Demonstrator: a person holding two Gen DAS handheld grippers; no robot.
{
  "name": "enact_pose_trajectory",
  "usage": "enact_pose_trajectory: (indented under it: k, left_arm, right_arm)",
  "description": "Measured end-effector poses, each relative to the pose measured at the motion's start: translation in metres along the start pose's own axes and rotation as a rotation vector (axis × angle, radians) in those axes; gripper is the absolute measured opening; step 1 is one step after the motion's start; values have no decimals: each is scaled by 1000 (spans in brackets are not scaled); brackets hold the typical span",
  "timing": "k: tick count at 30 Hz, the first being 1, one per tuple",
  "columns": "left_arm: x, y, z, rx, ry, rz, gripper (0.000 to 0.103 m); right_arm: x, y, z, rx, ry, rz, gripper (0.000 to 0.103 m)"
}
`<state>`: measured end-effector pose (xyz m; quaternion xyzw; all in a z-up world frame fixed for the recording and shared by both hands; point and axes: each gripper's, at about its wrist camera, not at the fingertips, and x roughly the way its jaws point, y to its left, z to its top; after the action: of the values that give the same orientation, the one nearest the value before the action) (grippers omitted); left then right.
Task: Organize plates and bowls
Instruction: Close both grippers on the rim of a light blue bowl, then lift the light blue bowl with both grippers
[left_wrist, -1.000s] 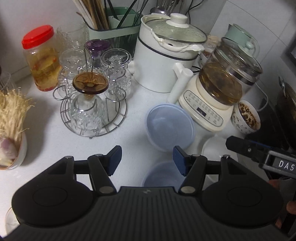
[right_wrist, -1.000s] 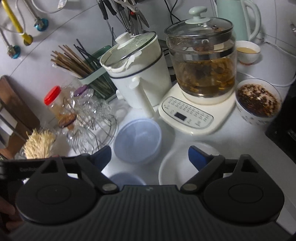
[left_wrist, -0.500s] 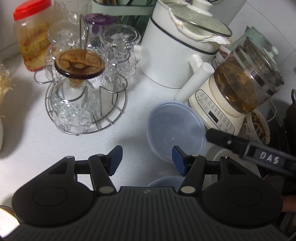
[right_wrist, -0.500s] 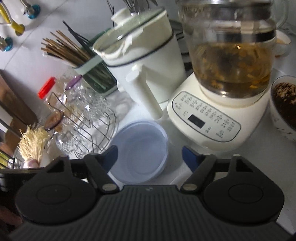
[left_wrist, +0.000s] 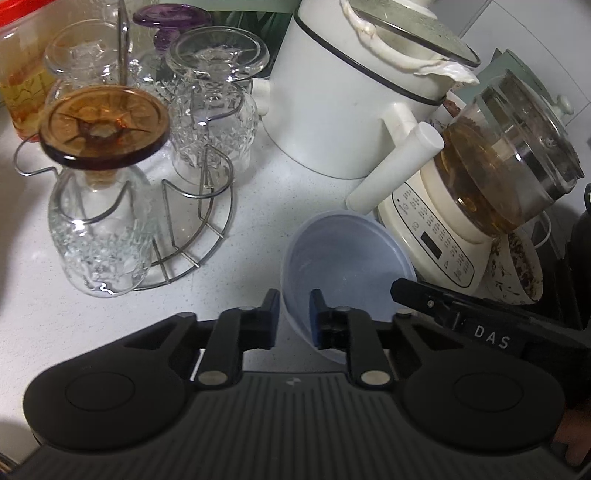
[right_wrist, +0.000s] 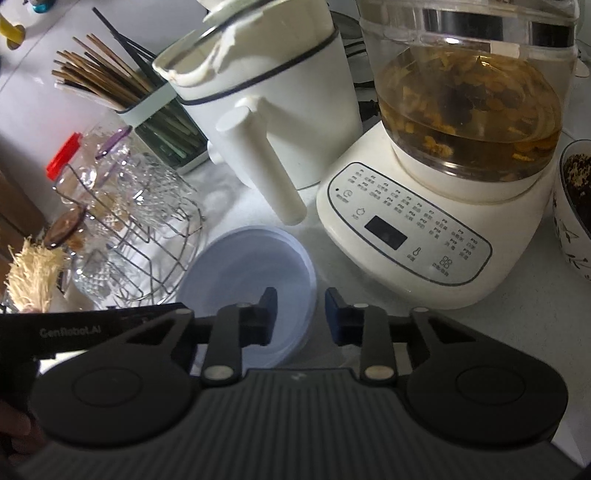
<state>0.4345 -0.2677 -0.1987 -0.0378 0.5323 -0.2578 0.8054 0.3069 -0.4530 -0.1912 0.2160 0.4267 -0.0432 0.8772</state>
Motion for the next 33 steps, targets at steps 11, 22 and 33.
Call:
enact_pose_trajectory:
  k: [11, 22, 33]
  left_arm:
    - [-1, 0, 0, -8, -5, 19, 12]
    - [-45, -7, -4, 5, -48, 3, 12]
    - [-108, -18, -13, 48, -108, -28, 12]
  right_arm:
    - [2, -2, -1, -10, 11, 16, 17]
    - [-33, 16, 0, -13, -40, 21, 17]
    - [-84, 37, -10, -2, -110, 21, 17]
